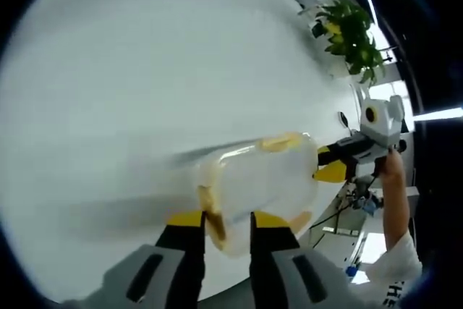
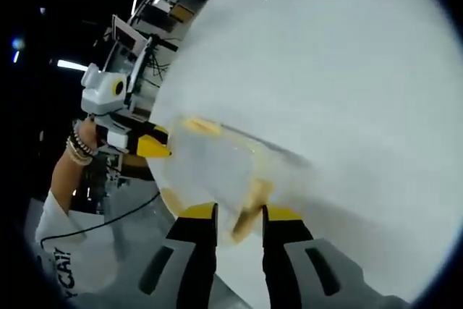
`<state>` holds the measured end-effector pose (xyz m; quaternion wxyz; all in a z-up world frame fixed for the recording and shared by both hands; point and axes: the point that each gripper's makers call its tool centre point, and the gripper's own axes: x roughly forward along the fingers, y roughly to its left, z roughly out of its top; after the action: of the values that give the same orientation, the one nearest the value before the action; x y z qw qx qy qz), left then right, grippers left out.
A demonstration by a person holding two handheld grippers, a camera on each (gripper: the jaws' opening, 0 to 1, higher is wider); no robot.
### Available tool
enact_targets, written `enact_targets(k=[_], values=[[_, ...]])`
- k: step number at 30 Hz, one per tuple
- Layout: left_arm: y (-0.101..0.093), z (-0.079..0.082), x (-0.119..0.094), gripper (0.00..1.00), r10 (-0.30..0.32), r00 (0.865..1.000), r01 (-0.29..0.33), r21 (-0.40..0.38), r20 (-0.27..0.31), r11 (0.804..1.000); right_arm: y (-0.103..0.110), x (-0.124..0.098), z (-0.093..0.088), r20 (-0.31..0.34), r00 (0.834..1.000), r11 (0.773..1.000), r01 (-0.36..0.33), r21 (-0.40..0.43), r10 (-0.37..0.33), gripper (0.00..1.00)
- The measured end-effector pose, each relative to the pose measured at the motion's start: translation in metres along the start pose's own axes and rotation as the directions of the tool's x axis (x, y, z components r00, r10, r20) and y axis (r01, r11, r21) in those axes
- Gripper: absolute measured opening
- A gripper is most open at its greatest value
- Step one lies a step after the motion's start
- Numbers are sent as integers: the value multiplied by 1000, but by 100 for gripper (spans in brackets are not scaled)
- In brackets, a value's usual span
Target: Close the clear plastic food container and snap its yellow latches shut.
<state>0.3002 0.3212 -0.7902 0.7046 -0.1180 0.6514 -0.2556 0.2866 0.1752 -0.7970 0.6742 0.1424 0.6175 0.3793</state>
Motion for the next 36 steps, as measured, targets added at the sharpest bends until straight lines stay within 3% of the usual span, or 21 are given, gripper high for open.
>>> enact_targets(k=[22,25,30,36], values=[[1,3,-4,17,-2,1000,0,57,30,998,-2,-10,21,22,1000,999,19,-29,-18,21],[1,8,-5,18,35,998,-43,159,54,986,-2,-10,21,22,999,999,28,-39,-27,22],[-2,13,-8,18,112,991,-127,299,69,946,0,-11,22,15,997,991,77,-107,-76,23],[-4,13,-9,19,135,987,-157,336,88,929,1,-13,24,22,988,966,152,-208,-151,24]])
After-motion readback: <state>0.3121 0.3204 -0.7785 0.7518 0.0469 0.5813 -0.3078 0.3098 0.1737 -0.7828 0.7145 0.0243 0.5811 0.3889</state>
